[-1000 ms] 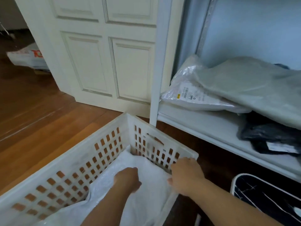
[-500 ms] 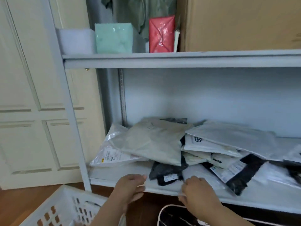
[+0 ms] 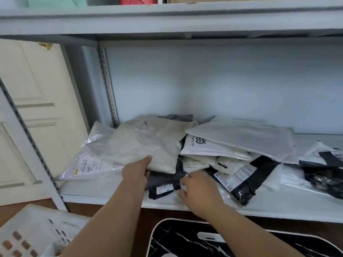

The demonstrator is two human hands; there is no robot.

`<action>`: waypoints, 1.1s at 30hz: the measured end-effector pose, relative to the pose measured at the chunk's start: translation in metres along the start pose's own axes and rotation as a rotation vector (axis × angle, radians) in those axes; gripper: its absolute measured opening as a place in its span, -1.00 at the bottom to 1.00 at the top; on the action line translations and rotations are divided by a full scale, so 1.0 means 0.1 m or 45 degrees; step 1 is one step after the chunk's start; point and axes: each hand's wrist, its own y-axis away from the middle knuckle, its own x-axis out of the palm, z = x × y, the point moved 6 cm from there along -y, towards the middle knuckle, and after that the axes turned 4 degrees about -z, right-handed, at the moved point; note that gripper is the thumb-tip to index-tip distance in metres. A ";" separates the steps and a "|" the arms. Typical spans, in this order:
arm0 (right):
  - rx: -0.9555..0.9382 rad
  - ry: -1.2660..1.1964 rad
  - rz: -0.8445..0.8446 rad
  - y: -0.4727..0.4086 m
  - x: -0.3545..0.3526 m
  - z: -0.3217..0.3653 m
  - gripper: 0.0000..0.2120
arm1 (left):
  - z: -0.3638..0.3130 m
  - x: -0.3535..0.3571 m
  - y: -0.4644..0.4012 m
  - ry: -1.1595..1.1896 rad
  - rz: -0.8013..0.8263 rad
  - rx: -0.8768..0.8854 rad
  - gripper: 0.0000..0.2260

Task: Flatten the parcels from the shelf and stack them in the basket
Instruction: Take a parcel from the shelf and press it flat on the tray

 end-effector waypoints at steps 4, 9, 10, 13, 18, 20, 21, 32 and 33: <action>0.054 -0.201 -0.013 -0.04 0.09 -0.07 -0.65 | -0.04 0.12 -0.06 0.225 0.131 -0.153 -0.85; 0.180 -0.489 -0.033 0.02 0.03 -0.21 -0.64 | -0.38 0.08 0.20 0.473 0.296 -0.135 -0.83; 0.205 -0.547 -0.045 0.04 -0.02 -0.23 -0.64 | -0.45 0.05 0.30 0.510 0.326 -0.114 -0.84; 0.247 -0.771 -0.087 0.15 -0.23 -0.26 -0.64 | -0.60 -0.05 0.66 0.573 0.426 -0.055 -0.86; 0.430 -1.608 -0.133 0.44 -0.77 -0.26 -0.50 | -0.58 -0.27 1.09 0.468 0.636 0.083 -0.45; 0.560 -2.042 -0.234 0.57 -0.97 -0.38 -0.35 | -0.55 -0.36 1.24 0.383 0.722 0.111 -0.30; 0.597 -2.231 -0.330 0.66 -1.08 -0.47 -0.31 | -0.51 -0.41 1.30 0.341 0.761 0.105 -0.20; 1.013 -1.225 -0.320 2.36 -0.90 -1.68 -0.56 | 0.77 -0.86 2.01 -0.223 0.795 -0.043 -0.51; 1.033 -1.094 -0.324 2.46 -0.79 -1.70 -0.55 | 0.92 -0.89 2.04 -0.251 0.784 -0.077 -0.49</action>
